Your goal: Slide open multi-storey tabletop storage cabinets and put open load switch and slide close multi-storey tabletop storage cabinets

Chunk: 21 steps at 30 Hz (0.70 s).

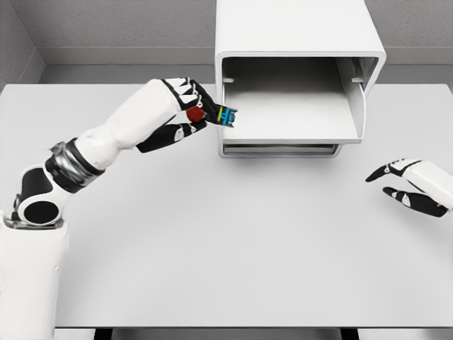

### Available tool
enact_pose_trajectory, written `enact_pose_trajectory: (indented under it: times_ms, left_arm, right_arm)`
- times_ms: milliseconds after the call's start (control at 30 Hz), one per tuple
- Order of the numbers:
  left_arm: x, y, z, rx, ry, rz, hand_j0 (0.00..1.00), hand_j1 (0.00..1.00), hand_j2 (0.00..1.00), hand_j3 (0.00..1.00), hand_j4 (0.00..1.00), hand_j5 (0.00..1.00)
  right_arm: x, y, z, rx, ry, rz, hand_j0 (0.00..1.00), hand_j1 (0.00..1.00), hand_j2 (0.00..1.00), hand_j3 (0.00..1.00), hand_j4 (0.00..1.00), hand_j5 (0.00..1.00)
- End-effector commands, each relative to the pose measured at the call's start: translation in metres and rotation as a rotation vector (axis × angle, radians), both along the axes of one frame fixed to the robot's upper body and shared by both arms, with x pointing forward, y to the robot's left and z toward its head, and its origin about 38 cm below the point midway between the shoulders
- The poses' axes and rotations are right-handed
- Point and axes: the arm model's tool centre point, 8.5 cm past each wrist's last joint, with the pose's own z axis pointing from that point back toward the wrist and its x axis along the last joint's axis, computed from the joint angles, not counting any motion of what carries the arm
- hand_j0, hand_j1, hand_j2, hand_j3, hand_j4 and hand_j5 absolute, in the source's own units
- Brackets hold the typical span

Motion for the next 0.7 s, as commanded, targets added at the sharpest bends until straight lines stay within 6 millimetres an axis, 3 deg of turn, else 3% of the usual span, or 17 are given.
enact_pose_trajectory:
  times_ms: [0,267,533,667]
  left_arm:
    - [0.0,-0.005,0.0,-0.018,0.005,-0.007,0.42,0.42,0.42,0.42,0.42,0.42]
    - [0.002,-0.024,0.006,-0.043,-0.01,-0.027,0.42,0.42,0.42,0.42,0.42,0.42]
    - [0.007,-0.049,0.002,0.009,-0.013,-0.031,0.42,0.42,0.42,0.42,0.42,0.42]
    - [0.008,-0.05,0.004,0.026,-0.023,-0.026,0.42,0.42,0.42,0.42,0.42,0.42]
  right_arm:
    - [-0.001,0.013,0.004,0.023,-0.019,0.028,0.58,0.58,0.58,0.58,0.58,0.58]
    - [-0.006,0.03,0.006,0.052,-0.04,0.062,0.58,0.58,0.58,0.58,0.58,0.58]
    - [-0.008,0.03,0.005,0.055,-0.035,0.059,0.58,0.58,0.58,0.58,0.58,0.58]
    - [-0.008,0.031,0.005,0.057,-0.036,0.062,0.58,0.58,0.58,0.58,0.58,0.58]
